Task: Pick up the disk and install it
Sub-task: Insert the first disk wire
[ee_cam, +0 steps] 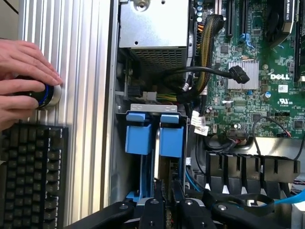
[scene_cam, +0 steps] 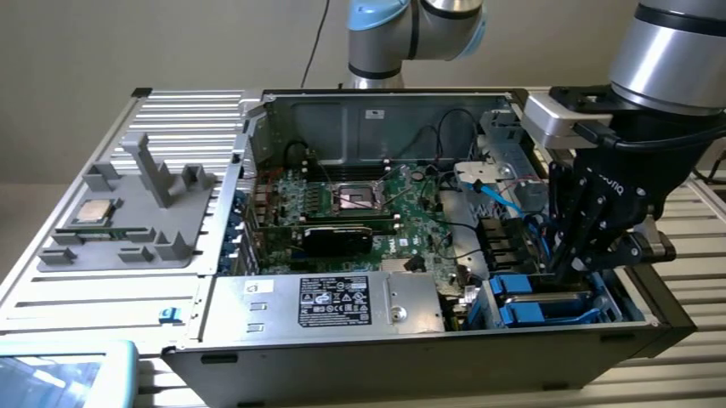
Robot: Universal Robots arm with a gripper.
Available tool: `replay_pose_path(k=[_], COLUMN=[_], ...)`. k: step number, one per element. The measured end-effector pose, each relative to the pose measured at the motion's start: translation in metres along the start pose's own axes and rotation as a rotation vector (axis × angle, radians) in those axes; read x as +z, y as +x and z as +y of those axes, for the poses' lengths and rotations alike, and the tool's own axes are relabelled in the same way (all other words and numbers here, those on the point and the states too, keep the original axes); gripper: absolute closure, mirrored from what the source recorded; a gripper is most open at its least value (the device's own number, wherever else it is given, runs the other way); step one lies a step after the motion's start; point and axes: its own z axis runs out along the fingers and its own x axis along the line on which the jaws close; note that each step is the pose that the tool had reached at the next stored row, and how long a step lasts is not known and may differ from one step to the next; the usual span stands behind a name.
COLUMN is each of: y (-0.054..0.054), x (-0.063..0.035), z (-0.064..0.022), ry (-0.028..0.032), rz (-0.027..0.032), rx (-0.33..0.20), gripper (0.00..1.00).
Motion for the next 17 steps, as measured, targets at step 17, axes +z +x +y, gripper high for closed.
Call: replay_pose_path(k=[17], y=[-0.0008], x=[0.0003], z=[-0.0034], ry=[-0.1074], rz=[0.0046], rx=[-0.015], gripper=[0.83])
